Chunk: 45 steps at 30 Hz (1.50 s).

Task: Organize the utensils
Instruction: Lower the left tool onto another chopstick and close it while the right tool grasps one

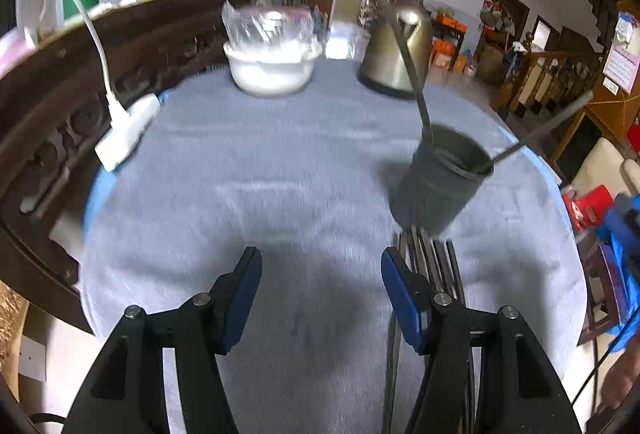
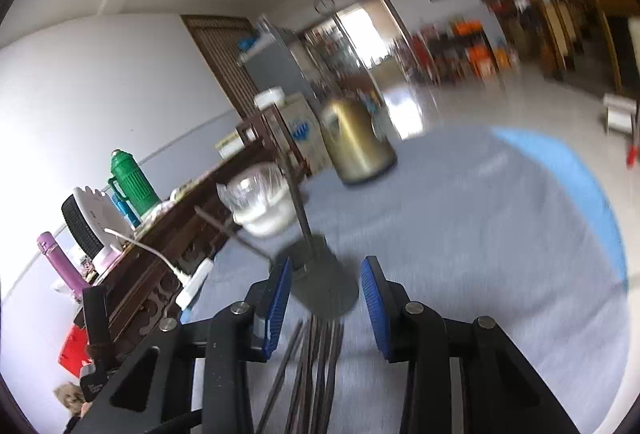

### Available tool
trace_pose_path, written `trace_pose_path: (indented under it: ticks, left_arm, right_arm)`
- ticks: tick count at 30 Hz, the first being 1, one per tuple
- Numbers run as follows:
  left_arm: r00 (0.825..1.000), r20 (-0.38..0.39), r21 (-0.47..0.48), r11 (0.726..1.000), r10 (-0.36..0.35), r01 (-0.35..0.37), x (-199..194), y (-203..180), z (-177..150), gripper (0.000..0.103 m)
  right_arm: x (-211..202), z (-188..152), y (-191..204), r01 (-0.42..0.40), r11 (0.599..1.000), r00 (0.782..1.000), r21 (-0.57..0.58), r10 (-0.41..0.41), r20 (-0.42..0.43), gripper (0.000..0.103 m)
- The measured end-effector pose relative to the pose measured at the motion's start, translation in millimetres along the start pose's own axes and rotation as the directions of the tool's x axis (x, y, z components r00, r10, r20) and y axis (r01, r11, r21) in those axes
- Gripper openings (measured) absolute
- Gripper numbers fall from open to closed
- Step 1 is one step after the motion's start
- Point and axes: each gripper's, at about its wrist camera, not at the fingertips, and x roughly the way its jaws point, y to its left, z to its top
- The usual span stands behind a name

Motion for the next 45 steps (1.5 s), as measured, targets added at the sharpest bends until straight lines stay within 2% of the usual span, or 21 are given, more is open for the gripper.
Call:
trace_pose_path:
  ticks: [4, 8, 14, 19, 24, 31, 34, 38, 41, 45]
  left_arm:
    - [0.998, -0.055, 0.037, 0.999, -0.034, 0.036, 13.1, -13.1, -9.0, 0.063]
    - [0.994, -0.097, 0.073, 0.996, -0.041, 0.048, 25.1, -26.4, -18.3, 0.063]
    - [0.988, -0.147, 0.127, 0.990, -0.038, 0.057, 43.6, -39.8, -21.7, 0.063]
    - [0.976, -0.208, 0.154, 0.983, -0.069, 0.103, 62.0, -43.1, -17.5, 0.062]
    - [0.957, -0.267, 0.138, 0.978, -0.113, 0.155, 79.4, -42.4, -8.8, 0.045]
    - [0.943, -0.298, 0.129, 0.973, -0.148, 0.194, 92.7, -45.3, 2.5, 0.044]
    - [0.942, -0.303, 0.129, 0.973, -0.144, 0.190, 96.8, -45.4, 4.7, 0.038]
    - [0.935, -0.318, 0.116, 0.972, -0.159, 0.205, 100.8, -47.0, 9.2, 0.021]
    - [0.935, -0.319, 0.120, 0.972, -0.155, 0.202, 101.1, -48.0, 8.9, 0.013]
    - [0.936, -0.318, 0.125, 0.972, -0.151, 0.199, 100.5, -45.8, 7.7, 0.012]
  right_arm:
    - [24.6, -21.5, -12.0, -0.016, 0.999, 0.993, 0.041, 0.021, -0.118, 0.036]
    - [51.8, -42.3, -17.6, -0.006, 0.999, 0.969, 0.038, 0.015, -0.245, 0.027]
    - [77.9, -59.3, -21.4, -0.009, 0.999, 0.941, 0.039, 0.022, -0.338, 0.024]
    - [108.5, -63.3, -20.8, -0.008, 0.999, 0.908, 0.042, 0.025, -0.419, 0.020]
    - [134.3, -63.0, -18.3, 0.001, 1.000, 0.890, 0.027, 0.012, -0.456, 0.017]
    - [160.4, -62.6, -25.6, 0.036, 0.998, 0.860, 0.041, -0.010, -0.510, 0.016]
    - [165.1, -64.3, -25.8, 0.035, 0.998, 0.851, 0.043, -0.007, -0.525, 0.015]
    - [165.7, -63.8, -25.3, 0.033, 0.999, 0.848, 0.041, -0.006, -0.530, 0.009]
    - [162.5, -62.1, -27.5, 0.047, 0.999, 0.851, 0.028, -0.025, -0.525, 0.009]
    - [156.9, -59.6, -33.1, 0.063, 0.998, 0.854, 0.031, -0.038, -0.519, 0.009]
